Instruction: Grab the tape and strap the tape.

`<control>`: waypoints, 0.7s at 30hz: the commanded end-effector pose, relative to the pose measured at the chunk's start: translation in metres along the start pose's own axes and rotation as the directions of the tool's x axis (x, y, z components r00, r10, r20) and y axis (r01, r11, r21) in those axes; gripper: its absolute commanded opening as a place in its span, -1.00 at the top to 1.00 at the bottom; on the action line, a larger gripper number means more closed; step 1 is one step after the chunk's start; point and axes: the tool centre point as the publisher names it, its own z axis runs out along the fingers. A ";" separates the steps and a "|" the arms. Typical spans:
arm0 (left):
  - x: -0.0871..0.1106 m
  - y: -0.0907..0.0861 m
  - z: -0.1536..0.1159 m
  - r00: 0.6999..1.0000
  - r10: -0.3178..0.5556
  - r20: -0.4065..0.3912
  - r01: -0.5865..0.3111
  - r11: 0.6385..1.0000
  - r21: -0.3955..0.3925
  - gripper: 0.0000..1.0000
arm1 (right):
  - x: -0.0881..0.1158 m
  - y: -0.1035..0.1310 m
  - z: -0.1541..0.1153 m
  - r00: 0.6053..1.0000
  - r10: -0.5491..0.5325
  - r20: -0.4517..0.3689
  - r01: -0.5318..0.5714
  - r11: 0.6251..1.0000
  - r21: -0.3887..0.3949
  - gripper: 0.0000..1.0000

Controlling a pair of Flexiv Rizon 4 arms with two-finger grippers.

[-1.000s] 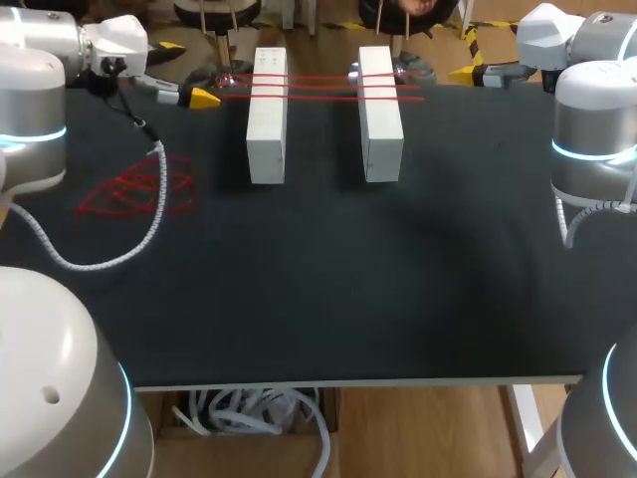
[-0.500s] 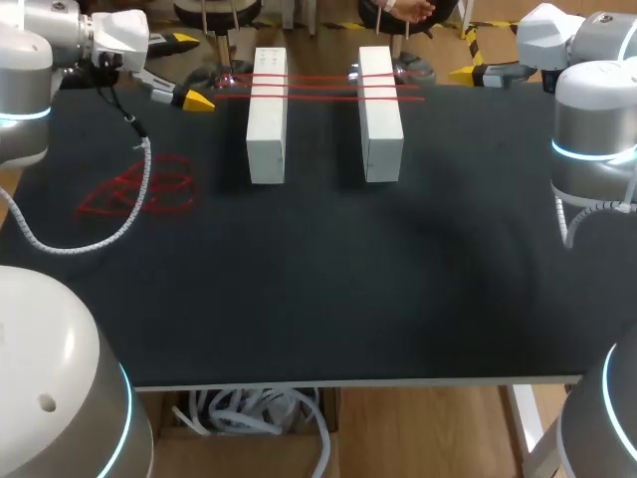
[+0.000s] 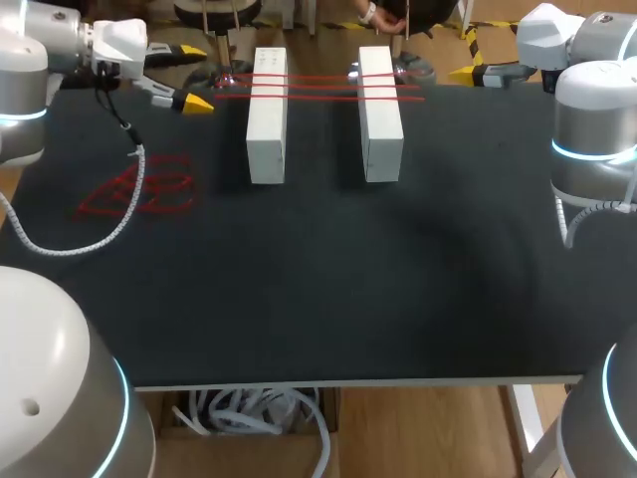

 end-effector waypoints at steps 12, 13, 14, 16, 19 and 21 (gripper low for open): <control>-0.022 0.041 0.013 0.997 -0.005 -0.081 0.011 0.997 0.082 0.25 | 0.000 0.000 0.000 1.000 0.000 0.000 0.000 1.000 -0.001 -1.00; -0.022 0.043 0.014 0.996 -0.006 -0.084 0.013 0.996 0.086 0.25 | 0.000 0.000 0.000 1.000 0.000 0.000 0.000 1.000 -0.001 -1.00; -0.023 0.044 0.014 0.996 -0.007 -0.087 0.015 0.996 0.087 0.22 | 0.000 0.000 0.000 1.000 0.000 0.000 0.000 1.000 -0.001 -1.00; -0.024 0.046 0.014 0.996 -0.004 -0.090 0.012 0.996 0.092 0.24 | 0.000 0.000 0.000 1.000 0.000 0.000 0.000 1.000 -0.001 -1.00; -0.025 0.049 0.015 0.996 -0.004 -0.094 0.013 0.995 0.097 0.26 | 0.000 0.000 0.000 1.000 0.000 0.000 0.000 1.000 -0.001 -1.00; -0.026 0.051 0.015 0.995 -0.004 -0.097 0.013 0.995 0.099 0.29 | 0.000 0.000 0.000 1.000 0.000 0.000 0.000 1.000 -0.001 -1.00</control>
